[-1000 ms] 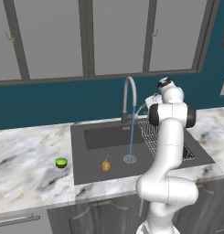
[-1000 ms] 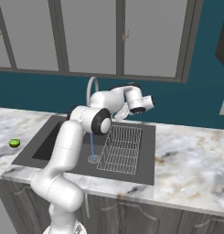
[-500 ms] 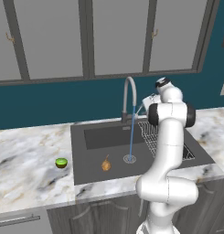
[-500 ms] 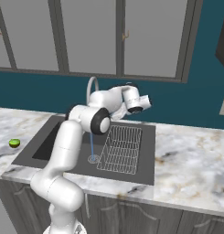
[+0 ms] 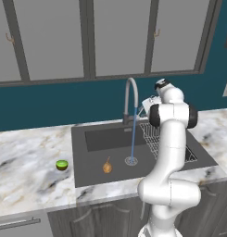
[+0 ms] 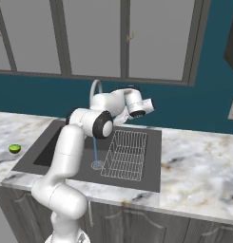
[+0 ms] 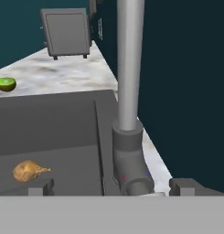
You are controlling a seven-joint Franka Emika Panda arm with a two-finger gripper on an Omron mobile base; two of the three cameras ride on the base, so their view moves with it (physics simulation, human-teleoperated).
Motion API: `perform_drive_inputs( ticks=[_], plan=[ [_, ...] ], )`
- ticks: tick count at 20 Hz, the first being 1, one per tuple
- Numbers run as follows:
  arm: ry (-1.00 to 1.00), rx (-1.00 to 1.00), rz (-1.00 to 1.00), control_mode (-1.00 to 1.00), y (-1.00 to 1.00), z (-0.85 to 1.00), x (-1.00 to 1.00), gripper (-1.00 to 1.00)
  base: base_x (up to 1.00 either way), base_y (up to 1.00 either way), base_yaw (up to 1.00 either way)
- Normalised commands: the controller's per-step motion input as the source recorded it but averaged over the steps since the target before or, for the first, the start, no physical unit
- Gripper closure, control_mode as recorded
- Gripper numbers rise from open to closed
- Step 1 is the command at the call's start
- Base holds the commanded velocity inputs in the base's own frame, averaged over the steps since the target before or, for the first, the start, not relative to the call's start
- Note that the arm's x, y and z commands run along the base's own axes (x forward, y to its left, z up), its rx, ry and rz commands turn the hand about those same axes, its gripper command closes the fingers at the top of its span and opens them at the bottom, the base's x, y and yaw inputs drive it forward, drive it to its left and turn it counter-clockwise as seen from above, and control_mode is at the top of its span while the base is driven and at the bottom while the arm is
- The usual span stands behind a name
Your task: Turn on the sink faucet. Then move the onion from the counter to the sink. Turn off the sink. Move the vegetable from the sink to the pot next to the stove. Finally move the pot to the front center burner.
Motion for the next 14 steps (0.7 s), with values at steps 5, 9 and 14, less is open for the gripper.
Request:
perform_drive_inputs(
  ticks=[5, 9, 14],
  plan=[
    [0.00, 0.00, 0.03, -1.00, 0.32, 0.00, -0.14, -1.00, 0.00, 0.00, 0.00],
    [0.00, 0.00, 0.03, -1.00, 0.37, 0.00, -0.12, -1.00, 0.00, 0.00, 0.00],
    [0.00, 0.00, 0.02, -1.00, 0.43, 0.00, -0.12, -1.00, 0.00, 0.00, 0.00]
  ],
)
